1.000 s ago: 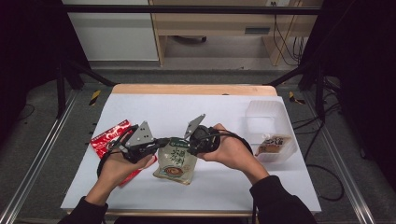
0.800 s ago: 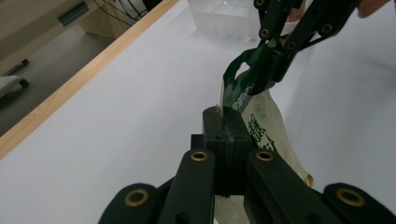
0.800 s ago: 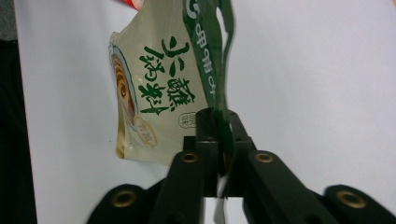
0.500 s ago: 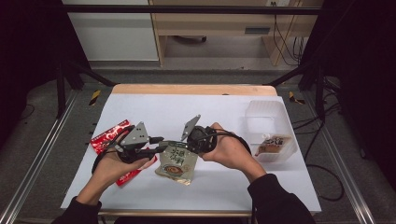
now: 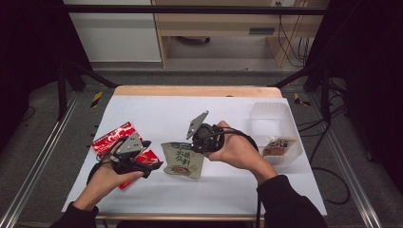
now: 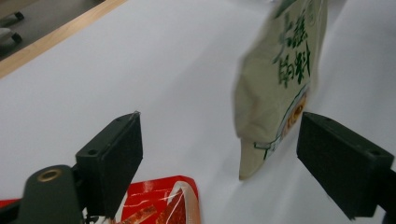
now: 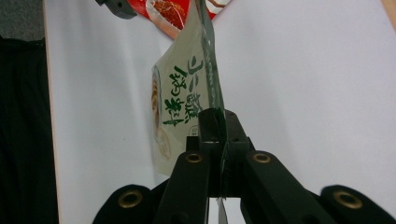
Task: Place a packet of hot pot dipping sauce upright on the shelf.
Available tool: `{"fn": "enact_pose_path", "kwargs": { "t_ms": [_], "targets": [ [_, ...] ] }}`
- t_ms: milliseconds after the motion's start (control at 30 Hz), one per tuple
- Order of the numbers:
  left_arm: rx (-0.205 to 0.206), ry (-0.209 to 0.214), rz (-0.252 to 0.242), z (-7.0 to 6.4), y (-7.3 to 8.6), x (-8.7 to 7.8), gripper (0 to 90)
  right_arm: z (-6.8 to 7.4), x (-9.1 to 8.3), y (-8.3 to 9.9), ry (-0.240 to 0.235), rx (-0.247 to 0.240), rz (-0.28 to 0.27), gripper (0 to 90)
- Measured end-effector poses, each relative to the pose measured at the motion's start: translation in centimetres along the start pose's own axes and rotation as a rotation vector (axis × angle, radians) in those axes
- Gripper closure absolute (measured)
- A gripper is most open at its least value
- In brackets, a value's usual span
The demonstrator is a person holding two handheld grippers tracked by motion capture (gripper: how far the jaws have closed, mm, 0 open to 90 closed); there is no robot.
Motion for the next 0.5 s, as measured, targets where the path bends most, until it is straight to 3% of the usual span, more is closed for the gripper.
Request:
{"fn": "enact_pose_path", "kwargs": {
  "t_ms": [133,267,300,500],
  "targets": [
    [-0.022,-0.015,0.012,0.0,1.6,0.0,9.4,-0.3,-0.9,-0.1,0.018,-0.037,0.016,90.0],
    [-0.034,-0.03,0.016,0.0,2.5,0.1,8.9,-0.9,-1.4,0.0,0.028,-0.039,0.02,90.0],
    [-0.035,-0.058,0.018,0.0,3.2,0.1,8.9,-1.2,-1.6,0.0,0.027,-0.051,0.019,90.0],
    [-0.061,-0.08,0.044,-0.1,4.7,0.5,8.5,-1.4,-2.2,0.2,0.025,-0.063,0.023,90.0]
  ]
}}
Point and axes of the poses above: each handheld gripper's, and its own axes: x roughly forward along the jaws, y roughly out of its underside, z roughly to its left, the point moved 9 cm from there along x, roughly forward along the jaws, and after that the axes turned 6 degrees about y, right-handed, at the moved point
